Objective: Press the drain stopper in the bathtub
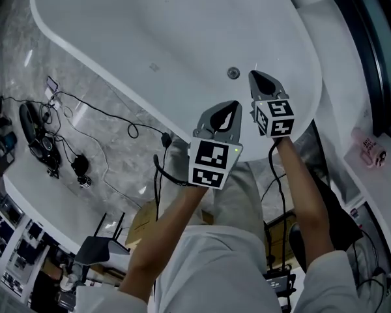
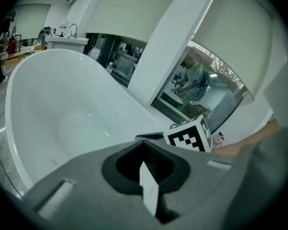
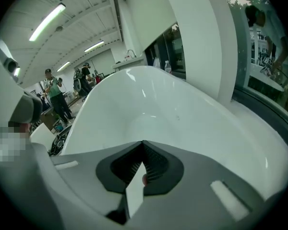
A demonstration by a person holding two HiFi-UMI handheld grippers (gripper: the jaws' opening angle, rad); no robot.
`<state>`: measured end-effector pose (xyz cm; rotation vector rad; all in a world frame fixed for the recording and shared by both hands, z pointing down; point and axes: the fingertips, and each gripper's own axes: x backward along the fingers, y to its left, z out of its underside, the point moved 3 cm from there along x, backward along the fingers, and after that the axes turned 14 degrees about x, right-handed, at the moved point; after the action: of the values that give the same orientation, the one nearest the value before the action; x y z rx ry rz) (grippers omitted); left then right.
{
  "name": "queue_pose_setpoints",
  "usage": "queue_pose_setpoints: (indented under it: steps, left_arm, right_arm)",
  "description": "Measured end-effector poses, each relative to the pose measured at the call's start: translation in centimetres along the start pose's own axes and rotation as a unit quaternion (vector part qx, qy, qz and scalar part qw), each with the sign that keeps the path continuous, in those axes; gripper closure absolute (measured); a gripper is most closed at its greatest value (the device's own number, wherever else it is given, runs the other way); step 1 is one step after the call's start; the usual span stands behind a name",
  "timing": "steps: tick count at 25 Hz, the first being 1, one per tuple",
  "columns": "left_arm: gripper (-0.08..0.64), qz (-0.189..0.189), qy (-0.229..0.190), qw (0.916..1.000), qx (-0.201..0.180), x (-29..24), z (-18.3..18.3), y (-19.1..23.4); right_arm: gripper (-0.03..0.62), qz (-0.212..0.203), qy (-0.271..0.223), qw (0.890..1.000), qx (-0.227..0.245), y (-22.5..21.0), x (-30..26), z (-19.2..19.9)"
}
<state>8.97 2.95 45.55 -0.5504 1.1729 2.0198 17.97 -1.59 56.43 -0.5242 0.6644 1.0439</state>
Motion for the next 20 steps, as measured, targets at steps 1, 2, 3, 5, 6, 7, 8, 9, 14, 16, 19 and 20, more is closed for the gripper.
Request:
queue_pose_setpoints:
  steps: [1, 2, 3, 5, 6, 7, 8, 9, 14, 16, 19, 20]
  left_arm:
    - [0.56, 0.0, -0.004, 1.0, -0.001, 0.5, -0.3, -0.3]
    - [0.56, 0.0, -0.008, 1.0, -0.003, 1.1, -0.6, -0.7]
    - [0.56, 0.0, -0.011, 0.9999, -0.007, 1.6, -1.0, -1.1]
    - [0.56, 0.001, -0.018, 0.9998, -0.012, 2.6, -1.8, -2.0]
    - [0.56, 0.002, -0.021, 0.9997, -0.013, 3.3, -2.2, -2.3]
    - [0.56, 0.001, -0.025, 0.9996, -0.013, 3.9, -2.6, -2.7]
    - [0.56, 0.0, -0.029, 0.9995, -0.014, 4.6, -3.0, -3.0]
    - [0.56, -0.002, -0.034, 0.9993, -0.015, 5.3, -3.4, -3.3]
    - [0.56, -0.002, -0.059, 0.9982, -0.012, 8.6, -5.2, -5.2]
    - [0.56, -0.001, -0.068, 0.9977, -0.006, 9.7, -5.7, -5.8]
    - [0.56, 0.004, -0.084, 0.9964, 0.006, 11.5, -6.5, -6.5]
    - [0.56, 0.006, -0.088, 0.9961, 0.008, 12.3, -6.6, -6.7]
  right_arm:
    - [0.586, -0.001, -0.01, 1.0, 0.002, 0.3, 0.7, -0.9]
    - [0.586, -0.002, -0.019, 1.0, 0.003, 0.5, 1.4, -1.8]
    - [0.586, -0.003, -0.028, 1.0, 0.003, 0.6, 2.2, -2.6]
    - [0.586, -0.001, -0.046, 0.999, 0.003, 0.8, 3.8, -4.3]
    - [0.586, -0.001, -0.055, 0.998, 0.004, 1.0, 4.7, -5.2]
    - [0.586, -0.001, -0.063, 0.998, 0.007, 1.2, 5.6, -6.1]
    - [0.586, -0.001, -0.071, 0.997, 0.01, 1.4, 6.4, -7.1]
    - [0.586, 0.0, -0.079, 0.997, 0.012, 1.6, 7.2, -8.0]
    - [0.586, -0.001, -0.112, 0.994, 0.017, 2.5, 11.4, -11.5]
    - [0.586, -0.001, -0.125, 0.992, 0.02, 2.7, 13.0, -12.8]
    - [0.586, 0.002, -0.146, 0.989, 0.031, 3.2, 15.1, -15.0]
    - [0.586, 0.002, -0.15, 0.988, 0.034, 3.7, 15.9, -15.6]
